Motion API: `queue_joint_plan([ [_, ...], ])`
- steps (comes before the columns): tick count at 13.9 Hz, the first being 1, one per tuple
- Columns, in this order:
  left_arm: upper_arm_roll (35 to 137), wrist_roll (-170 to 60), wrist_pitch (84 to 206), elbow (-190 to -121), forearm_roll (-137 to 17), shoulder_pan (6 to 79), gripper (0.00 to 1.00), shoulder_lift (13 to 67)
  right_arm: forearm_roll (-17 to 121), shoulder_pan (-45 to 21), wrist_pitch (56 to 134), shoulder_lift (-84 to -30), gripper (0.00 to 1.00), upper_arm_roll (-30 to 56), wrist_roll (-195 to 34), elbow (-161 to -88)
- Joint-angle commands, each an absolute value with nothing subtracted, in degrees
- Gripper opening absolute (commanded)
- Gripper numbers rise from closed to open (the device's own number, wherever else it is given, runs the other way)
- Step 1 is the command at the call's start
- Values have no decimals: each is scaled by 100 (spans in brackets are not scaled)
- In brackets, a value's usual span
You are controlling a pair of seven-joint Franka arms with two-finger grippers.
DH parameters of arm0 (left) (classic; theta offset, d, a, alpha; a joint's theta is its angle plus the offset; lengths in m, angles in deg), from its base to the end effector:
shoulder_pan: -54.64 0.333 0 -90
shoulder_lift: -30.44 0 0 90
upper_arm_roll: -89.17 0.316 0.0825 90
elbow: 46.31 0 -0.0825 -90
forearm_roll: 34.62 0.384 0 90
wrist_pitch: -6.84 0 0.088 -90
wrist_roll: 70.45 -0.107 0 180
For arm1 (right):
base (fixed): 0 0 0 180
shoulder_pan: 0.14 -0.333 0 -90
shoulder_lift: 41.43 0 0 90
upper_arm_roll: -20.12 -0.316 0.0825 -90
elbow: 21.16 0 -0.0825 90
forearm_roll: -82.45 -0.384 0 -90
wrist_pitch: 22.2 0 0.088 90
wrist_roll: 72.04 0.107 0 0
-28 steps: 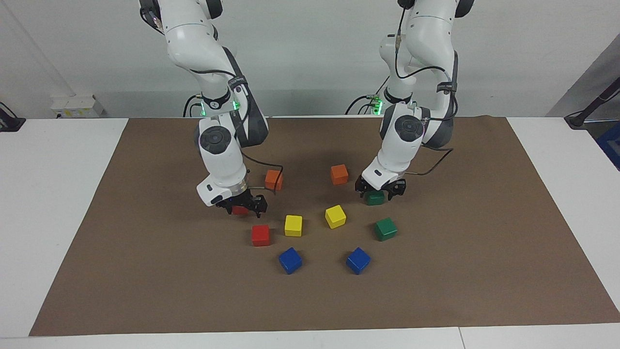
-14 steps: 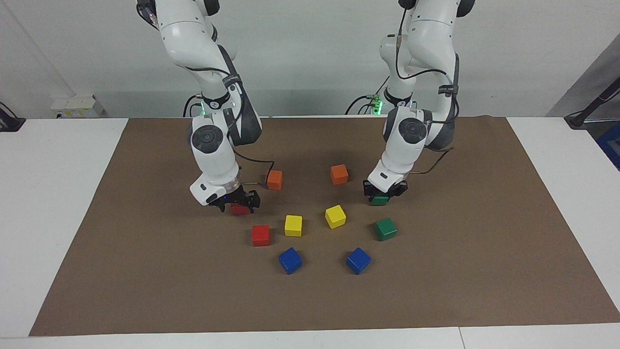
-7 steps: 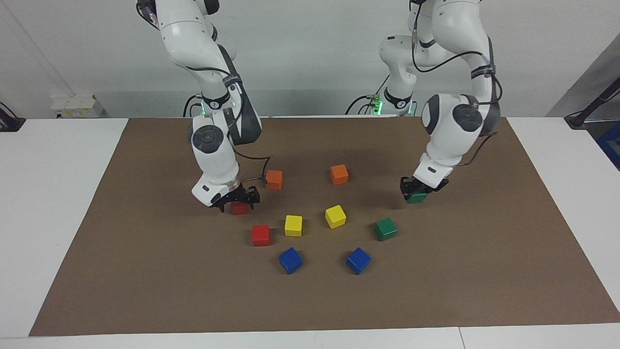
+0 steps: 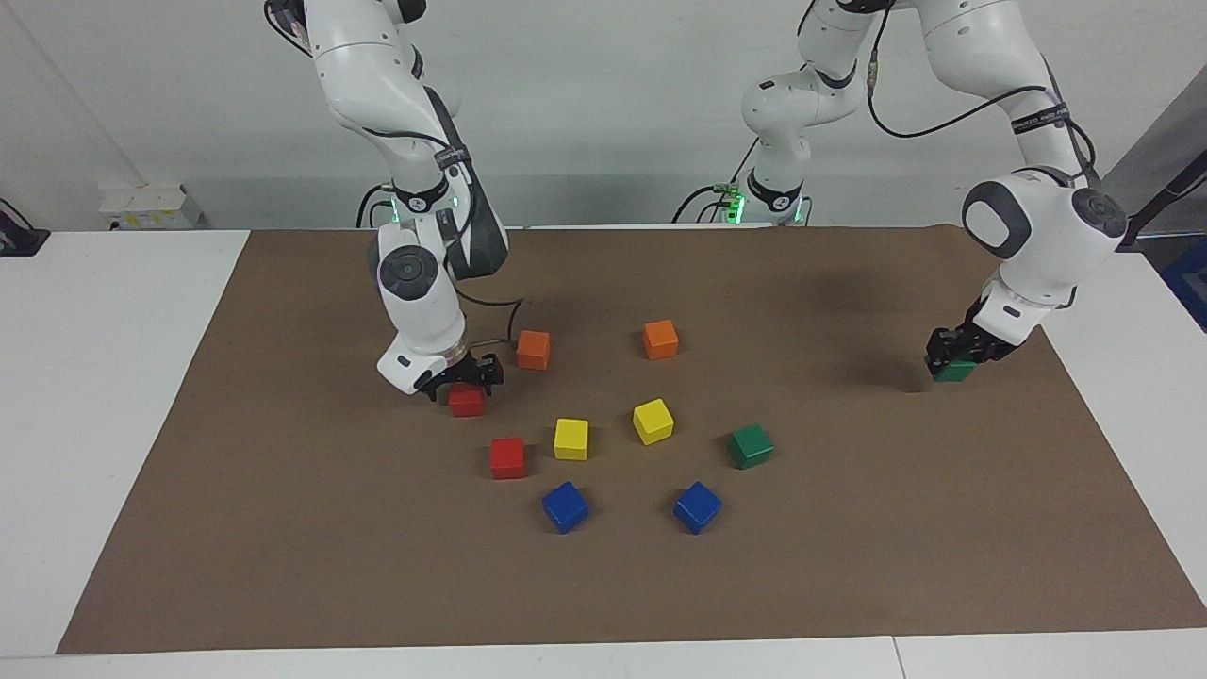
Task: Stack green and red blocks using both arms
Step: 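Set the green block down with the left gripper while the right gripper sets red down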
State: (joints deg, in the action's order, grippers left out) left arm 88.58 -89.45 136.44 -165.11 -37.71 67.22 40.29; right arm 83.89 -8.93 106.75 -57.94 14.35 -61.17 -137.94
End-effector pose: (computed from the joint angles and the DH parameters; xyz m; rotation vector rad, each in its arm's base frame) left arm 0.5642 0.1185 0.3493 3.1007 -0.1367 0.0428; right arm 0.5664 0.1450 0.2967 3.1303 0.1219 -0.1166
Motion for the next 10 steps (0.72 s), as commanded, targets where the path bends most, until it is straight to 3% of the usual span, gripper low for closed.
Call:
queue_joint_plan([
  [1, 8794, -9128, 14051, -16750, -3787, 6869, 0, 4107, 8421, -840, 10867, -5576, 94, 1405, -6088, -14104],
  [2, 8794, -9128, 14148, -16768, -3787, 6914, 0, 4133, 8421, -840, 10867, -5576, 75, 1405, -6096, -14121],
  [3, 8794, -9128, 14184, -16769, -3787, 6914, 0, 4203, 8430, -849, 10858, -5576, 26, 1405, -6096, -14113],
  [4, 8794, -9128, 14236, -16769, -3787, 6914, 0, 4273, 8430, -832, 10858, -5593, 0, 1405, -6166, -14060],
  [6, 8802, -9137, 14325, -16786, -3787, 6923, 0, 4309, 8430, -570, 10658, -5559, 0, 1423, -6568, -13667],
  [8, 8802, -9137, 14334, -16786, -3787, 6923, 0, 4327, 8430, -236, 9799, -5514, 0, 1432, -7227, -12843],
  [10, 8802, -9146, 14412, -16856, -3787, 6932, 0, 4327, 8421, 265, 9470, -5541, 0, 1432, -7869, -12348],
])
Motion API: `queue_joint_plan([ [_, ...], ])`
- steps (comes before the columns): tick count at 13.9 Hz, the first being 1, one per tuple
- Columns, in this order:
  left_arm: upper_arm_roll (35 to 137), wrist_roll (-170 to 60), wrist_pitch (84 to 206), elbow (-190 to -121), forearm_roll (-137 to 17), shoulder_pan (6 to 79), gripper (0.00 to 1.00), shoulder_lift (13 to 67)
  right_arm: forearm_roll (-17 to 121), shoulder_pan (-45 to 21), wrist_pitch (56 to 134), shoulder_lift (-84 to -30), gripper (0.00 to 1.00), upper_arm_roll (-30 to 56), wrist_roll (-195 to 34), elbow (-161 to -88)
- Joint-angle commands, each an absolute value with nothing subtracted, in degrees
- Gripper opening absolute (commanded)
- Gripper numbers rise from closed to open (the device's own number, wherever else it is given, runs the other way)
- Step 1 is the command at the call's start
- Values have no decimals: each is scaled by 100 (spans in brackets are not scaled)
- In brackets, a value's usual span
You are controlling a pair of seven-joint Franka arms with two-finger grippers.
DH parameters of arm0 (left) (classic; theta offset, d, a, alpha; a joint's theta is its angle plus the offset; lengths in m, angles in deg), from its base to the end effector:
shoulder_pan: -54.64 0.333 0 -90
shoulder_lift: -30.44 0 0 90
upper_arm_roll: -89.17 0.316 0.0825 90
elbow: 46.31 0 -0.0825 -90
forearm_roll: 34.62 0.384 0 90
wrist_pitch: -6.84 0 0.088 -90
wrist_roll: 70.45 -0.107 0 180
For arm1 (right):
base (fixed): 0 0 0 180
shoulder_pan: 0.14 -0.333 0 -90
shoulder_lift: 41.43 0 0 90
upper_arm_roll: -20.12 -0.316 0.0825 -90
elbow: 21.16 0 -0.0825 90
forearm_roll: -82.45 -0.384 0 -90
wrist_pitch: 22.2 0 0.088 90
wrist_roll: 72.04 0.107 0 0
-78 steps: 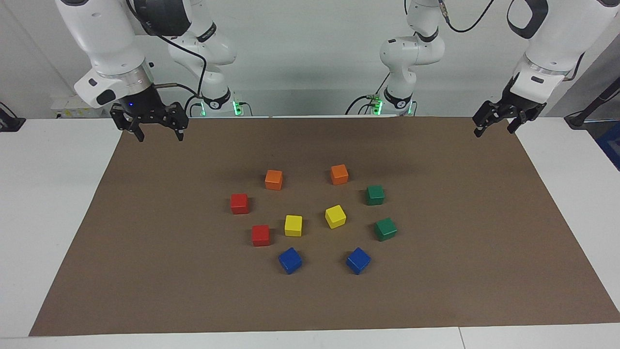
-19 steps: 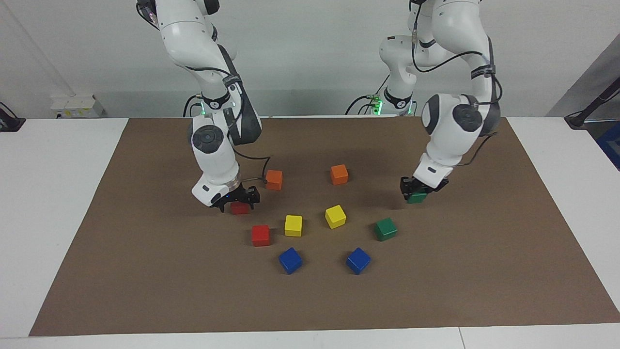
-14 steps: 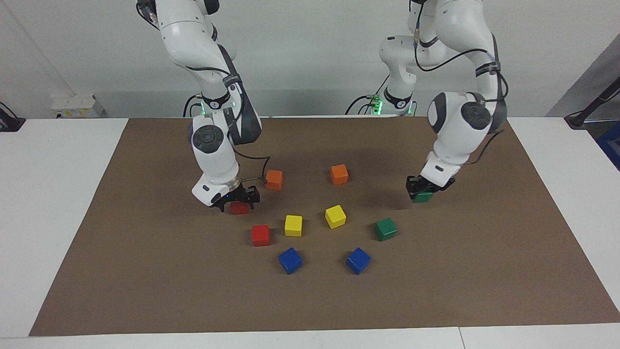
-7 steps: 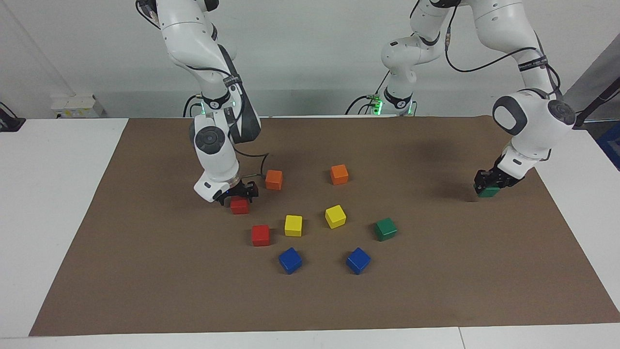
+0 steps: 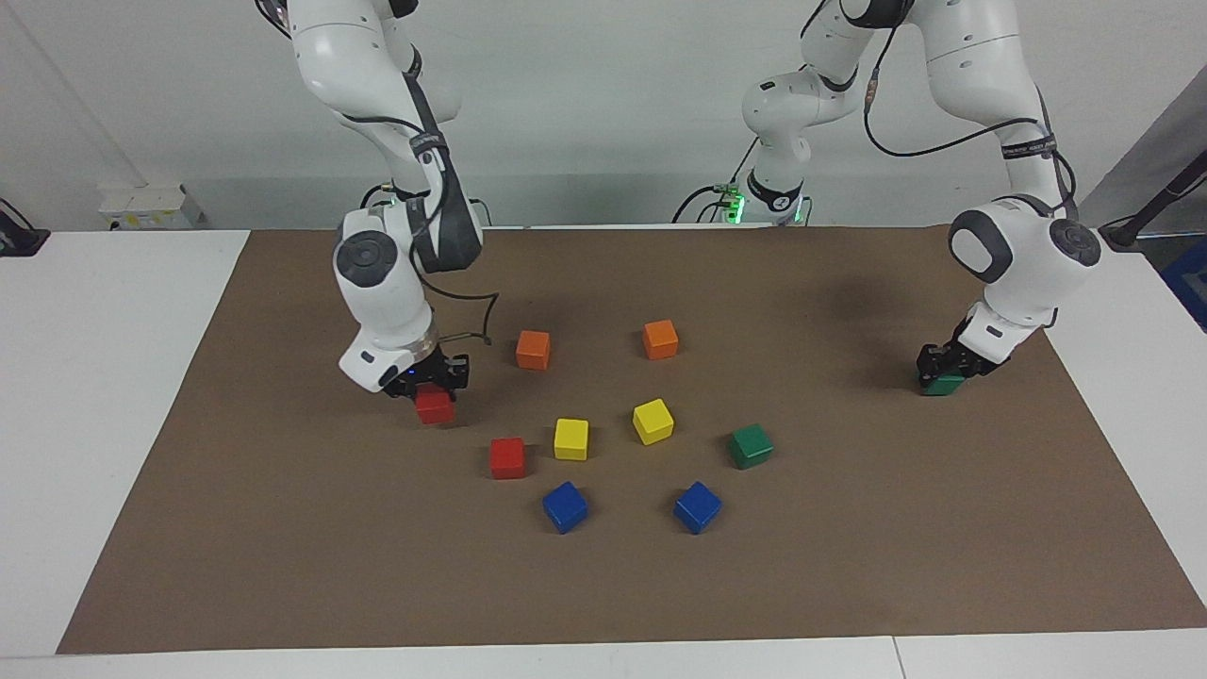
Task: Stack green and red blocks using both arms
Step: 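Set the green block down with the left gripper while the right gripper sets red down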
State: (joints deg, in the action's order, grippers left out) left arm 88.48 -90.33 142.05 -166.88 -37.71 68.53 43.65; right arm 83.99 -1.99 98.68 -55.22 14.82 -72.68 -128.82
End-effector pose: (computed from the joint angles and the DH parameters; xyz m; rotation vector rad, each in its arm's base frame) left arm 0.5624 0.1313 0.3109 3.1063 -0.1219 0.0554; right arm 0.6087 0.0723 0.3830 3.1316 0.2311 -0.0137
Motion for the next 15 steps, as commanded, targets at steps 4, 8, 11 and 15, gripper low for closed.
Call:
queue_joint_plan([
  [4, 8802, -9137, 14922, -17094, -3787, 6958, 0, 4336, 8421, 960, 9540, -5436, 0, 1440, -8495, -12652],
  [8, 8802, -9172, 14879, -17059, -3787, 6958, 99, 4336, 8412, 1357, 10329, -5304, 0, 1440, -8865, -13338],
  [11, 8802, -9260, 14634, -16893, -3778, 6941, 100, 4318, 8421, 1454, 10848, -5286, 0, 1440, -8874, -13716],
  [15, 8794, -9225, 13231, -15937, -3769, 6827, 100, 4248, 8412, 1454, 10919, -5408, 0, 1440, -8830, -13735],
])
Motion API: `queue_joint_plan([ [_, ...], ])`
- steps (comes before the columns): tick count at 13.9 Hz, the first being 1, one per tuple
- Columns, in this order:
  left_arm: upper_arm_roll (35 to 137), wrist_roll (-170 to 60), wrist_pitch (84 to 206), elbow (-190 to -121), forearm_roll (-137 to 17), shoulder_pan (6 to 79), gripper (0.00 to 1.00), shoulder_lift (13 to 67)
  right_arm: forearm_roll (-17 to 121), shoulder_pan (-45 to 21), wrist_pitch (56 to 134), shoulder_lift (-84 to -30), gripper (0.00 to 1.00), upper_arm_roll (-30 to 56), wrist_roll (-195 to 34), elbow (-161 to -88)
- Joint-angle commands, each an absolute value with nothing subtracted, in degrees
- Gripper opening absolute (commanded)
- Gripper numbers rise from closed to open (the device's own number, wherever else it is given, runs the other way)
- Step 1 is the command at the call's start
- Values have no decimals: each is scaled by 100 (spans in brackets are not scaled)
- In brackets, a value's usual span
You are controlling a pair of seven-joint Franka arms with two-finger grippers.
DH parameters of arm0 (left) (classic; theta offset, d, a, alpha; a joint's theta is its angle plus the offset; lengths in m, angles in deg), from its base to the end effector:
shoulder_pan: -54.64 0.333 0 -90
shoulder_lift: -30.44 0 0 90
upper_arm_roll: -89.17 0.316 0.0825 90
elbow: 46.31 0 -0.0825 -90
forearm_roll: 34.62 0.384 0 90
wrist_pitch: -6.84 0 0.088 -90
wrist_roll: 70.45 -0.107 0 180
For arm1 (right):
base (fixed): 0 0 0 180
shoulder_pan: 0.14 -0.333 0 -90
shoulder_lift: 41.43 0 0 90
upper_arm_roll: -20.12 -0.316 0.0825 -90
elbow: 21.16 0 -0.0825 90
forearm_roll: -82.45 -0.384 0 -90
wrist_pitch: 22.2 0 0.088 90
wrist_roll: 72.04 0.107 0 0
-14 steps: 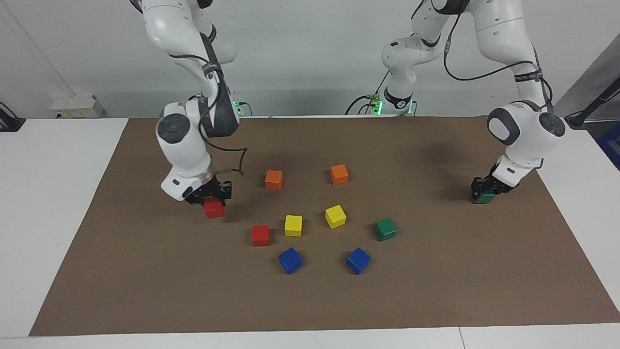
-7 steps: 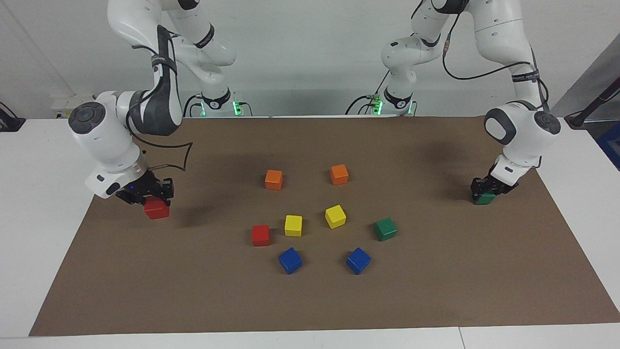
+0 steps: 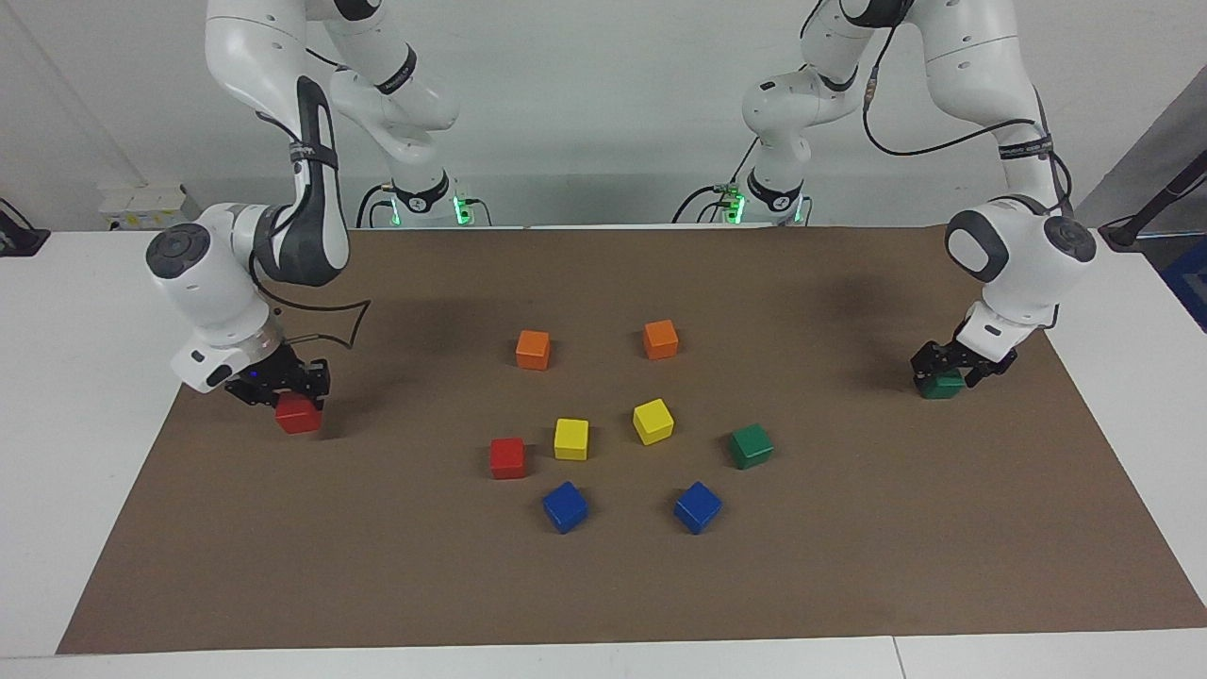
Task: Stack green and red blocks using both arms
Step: 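Move the left gripper to the second green block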
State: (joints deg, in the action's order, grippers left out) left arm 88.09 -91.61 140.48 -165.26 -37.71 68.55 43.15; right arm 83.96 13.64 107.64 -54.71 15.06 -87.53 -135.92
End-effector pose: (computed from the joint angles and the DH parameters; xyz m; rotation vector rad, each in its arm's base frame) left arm 0.5690 0.1289 0.3256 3.1044 -0.1683 0.0712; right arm 0.5902 -0.0929 0.3463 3.1273 0.2068 0.0496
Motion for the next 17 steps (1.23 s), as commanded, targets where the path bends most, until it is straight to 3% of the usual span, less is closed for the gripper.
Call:
queue_joint_plan([
  [1, 8785, -9207, 12756, -15481, -3761, 6748, 100, 4274, 8412, 1454, 11094, -5461, 0, 1440, -8865, -13770],
  [4, 8794, -8070, 11997, -14670, -3752, 6117, 100, 4336, 8412, 1462, 11280, -5558, 0, 1440, -8874, -13875],
  [8, 8794, -6013, 11961, -14318, -3760, 5018, 100, 4476, 8412, 1480, 11517, -5716, 0, 1440, -8918, -13875],
  [12, 8794, -4552, 11908, -13869, -3778, 4314, 100, 4818, 8412, 1497, 11526, -5734, 0, 1440, -8909, -13919],
  [16, 8794, -3698, 12039, -13369, -3691, 3874, 100, 5538, 8412, 1533, 11579, -5743, 0, 1440, -8883, -14007],
  [17, 8794, -3549, 12205, -13341, -3594, 3821, 100, 5653, 8412, 1533, 11579, -5743, 11, 1440, -8917, -14016],
])
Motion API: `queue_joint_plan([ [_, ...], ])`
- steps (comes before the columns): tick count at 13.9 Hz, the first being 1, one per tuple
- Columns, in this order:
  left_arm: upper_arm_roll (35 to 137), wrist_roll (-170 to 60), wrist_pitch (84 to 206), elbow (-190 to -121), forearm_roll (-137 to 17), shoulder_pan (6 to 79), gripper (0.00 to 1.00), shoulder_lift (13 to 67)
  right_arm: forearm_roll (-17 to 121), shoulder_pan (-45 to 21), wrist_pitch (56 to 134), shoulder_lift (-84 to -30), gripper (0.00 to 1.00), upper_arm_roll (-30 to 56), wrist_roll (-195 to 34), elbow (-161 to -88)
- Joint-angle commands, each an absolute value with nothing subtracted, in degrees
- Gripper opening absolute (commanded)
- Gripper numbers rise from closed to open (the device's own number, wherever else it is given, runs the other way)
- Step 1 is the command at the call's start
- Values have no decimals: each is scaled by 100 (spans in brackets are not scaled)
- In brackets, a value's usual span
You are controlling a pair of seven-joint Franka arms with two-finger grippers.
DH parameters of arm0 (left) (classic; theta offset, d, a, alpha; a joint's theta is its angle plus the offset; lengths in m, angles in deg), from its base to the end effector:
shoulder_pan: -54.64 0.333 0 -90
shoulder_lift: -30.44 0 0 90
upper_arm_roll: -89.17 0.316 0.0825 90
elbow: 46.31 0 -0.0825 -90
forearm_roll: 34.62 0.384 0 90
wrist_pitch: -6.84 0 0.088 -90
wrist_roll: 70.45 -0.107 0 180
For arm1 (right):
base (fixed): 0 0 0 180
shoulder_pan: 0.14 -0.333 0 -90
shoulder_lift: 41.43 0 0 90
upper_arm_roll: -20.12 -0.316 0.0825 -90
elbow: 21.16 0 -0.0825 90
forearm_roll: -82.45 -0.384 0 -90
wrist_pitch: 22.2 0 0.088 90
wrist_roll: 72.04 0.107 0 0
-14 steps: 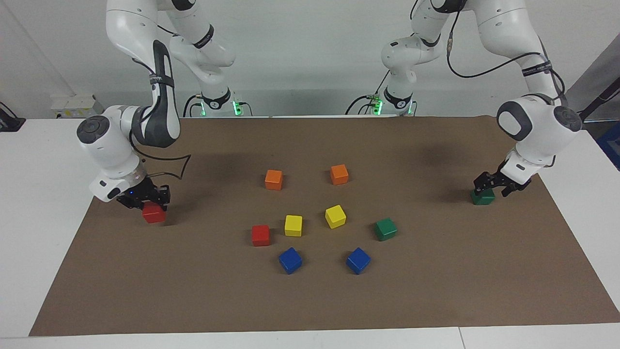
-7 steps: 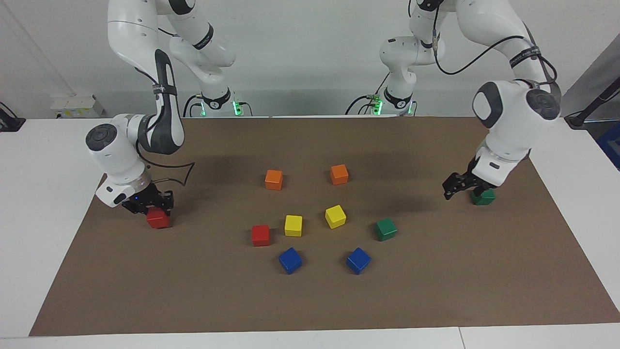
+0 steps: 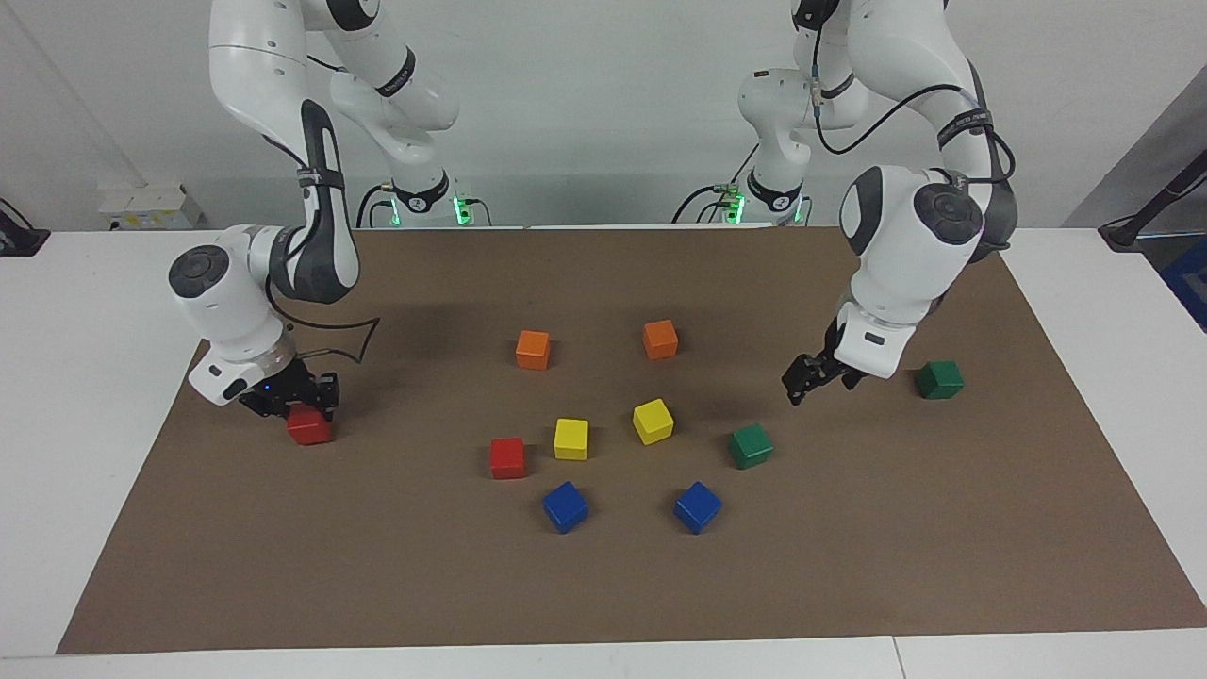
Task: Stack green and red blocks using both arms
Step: 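Move the left gripper to the second green block, then grasp the second green block with the left gripper while the right gripper reaches red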
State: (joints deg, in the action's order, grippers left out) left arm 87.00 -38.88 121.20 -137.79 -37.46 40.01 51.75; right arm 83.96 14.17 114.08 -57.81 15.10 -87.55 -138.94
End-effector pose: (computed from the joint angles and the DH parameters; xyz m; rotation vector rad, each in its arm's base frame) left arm 0.6400 -0.1933 0.4204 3.0461 0.4299 0.0014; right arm 0.5851 -0.0973 0.3015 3.1327 0.1933 0.0607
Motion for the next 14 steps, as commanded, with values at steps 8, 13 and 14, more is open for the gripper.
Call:
queue_joint_plan([
  [8, 8794, -3371, 13208, -13815, -3426, 3689, 100, 5962, 8421, 1427, 10431, -5488, 100, 1432, -8979, -13254],
  [13, 8794, -3371, 13682, -14281, -3418, 3601, 100, 5953, 8430, 954, 8726, -5435, 100, 1414, -8576, -11594],
  [14, 8785, -3380, 13727, -14334, -3418, 3592, 100, 5944, 8491, 709, 8427, -5548, 100, 1414, -8384, -11233],
])
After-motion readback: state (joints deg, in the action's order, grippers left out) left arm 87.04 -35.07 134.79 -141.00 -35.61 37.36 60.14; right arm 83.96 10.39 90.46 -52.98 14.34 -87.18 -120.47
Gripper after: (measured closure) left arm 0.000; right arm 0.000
